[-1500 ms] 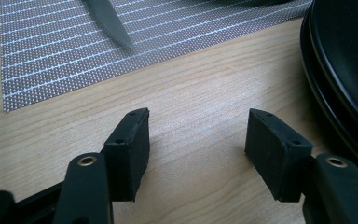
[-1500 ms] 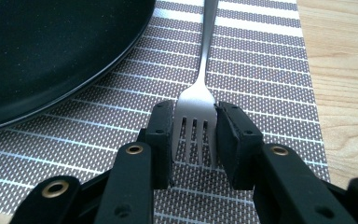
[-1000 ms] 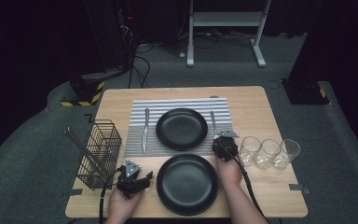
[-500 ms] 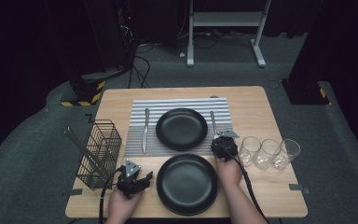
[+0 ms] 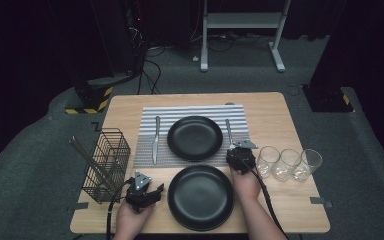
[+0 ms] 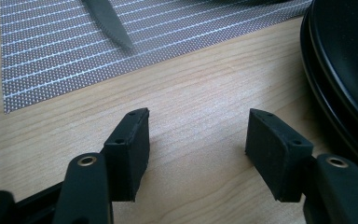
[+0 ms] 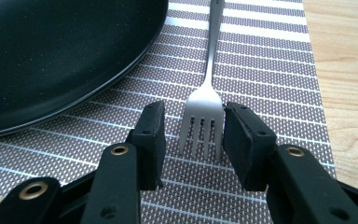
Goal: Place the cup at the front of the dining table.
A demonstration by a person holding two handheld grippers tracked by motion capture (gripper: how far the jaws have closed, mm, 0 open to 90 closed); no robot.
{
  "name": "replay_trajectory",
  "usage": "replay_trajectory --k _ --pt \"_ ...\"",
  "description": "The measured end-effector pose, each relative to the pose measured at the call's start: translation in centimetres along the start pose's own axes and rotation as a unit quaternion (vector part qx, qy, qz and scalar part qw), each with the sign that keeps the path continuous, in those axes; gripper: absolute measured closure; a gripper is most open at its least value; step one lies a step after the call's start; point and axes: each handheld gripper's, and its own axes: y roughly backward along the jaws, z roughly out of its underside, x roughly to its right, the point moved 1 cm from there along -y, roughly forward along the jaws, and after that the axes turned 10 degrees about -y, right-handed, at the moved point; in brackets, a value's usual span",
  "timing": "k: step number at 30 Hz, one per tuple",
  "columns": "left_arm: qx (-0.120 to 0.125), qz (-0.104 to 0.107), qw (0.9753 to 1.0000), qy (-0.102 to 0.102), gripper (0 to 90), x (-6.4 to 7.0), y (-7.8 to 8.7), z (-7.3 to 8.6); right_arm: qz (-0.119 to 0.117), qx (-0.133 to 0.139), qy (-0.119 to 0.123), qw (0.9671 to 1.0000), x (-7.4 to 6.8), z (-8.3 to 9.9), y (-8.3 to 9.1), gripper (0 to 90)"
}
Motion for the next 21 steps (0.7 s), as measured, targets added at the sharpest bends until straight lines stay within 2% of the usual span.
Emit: replay_trajectory --k 8,13,21 --pt "0.000 0.000 1.0000 0.000 39.7 0.0 0.0 0.0 0.001 -0.005 -0.004 1.0000 0.0 0.1 -0.1 58.4" --pt "0.000 -0.001 1.0000 0.000 39.7 0.0 0.0 0.0 0.000 0.012 0.003 0.9999 -0.3 -0.1 0.4 55.2" --pt "0.000 -0.003 1.0000 -0.001 39.5 0.1 0.0 0.0 -0.024 0.038 0.016 0.9989 -1.0 -0.5 2.3 52.3"
